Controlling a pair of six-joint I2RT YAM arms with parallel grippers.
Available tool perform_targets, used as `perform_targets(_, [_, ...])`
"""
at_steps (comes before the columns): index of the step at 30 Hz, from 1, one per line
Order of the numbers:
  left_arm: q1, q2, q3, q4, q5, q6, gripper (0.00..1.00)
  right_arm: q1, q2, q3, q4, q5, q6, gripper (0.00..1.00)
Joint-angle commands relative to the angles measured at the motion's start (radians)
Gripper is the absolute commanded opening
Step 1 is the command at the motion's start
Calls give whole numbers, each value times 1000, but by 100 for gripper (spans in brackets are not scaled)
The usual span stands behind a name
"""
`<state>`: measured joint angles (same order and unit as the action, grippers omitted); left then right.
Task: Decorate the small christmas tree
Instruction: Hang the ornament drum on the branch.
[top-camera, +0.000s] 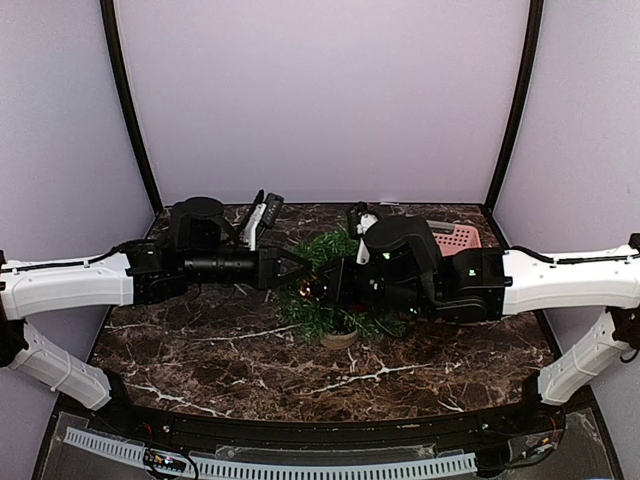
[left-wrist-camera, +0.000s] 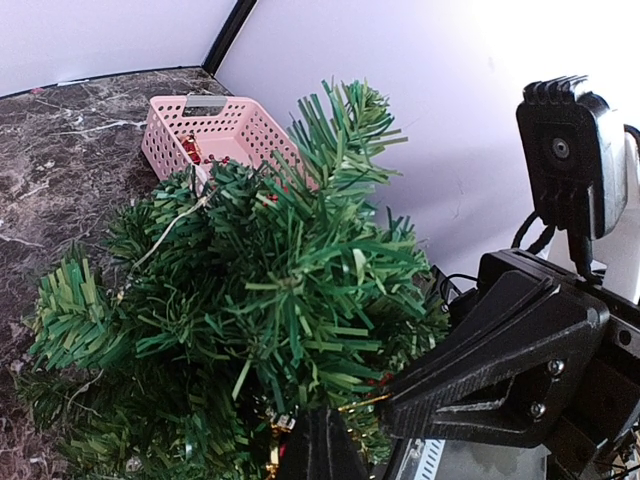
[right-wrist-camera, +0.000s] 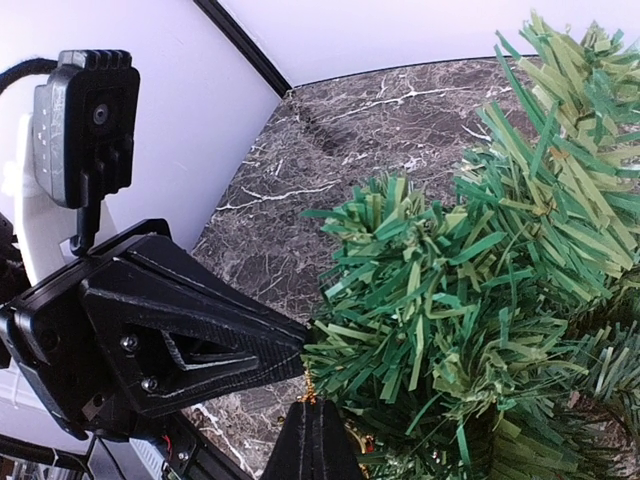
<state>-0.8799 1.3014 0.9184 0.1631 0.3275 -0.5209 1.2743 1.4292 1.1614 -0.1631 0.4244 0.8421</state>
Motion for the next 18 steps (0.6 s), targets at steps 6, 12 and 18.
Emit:
perform_targets(6, [2,1,33,30,-25,-6,0,-4,8,29,23,35,-7,0])
perform_targets(12, [3,17,42,32,-26,4,0,-4,16,35,15,45,-4,0])
perform_targets(18, [4,32,43,29,-28,5,0,-3,27,39,2,51,6,0])
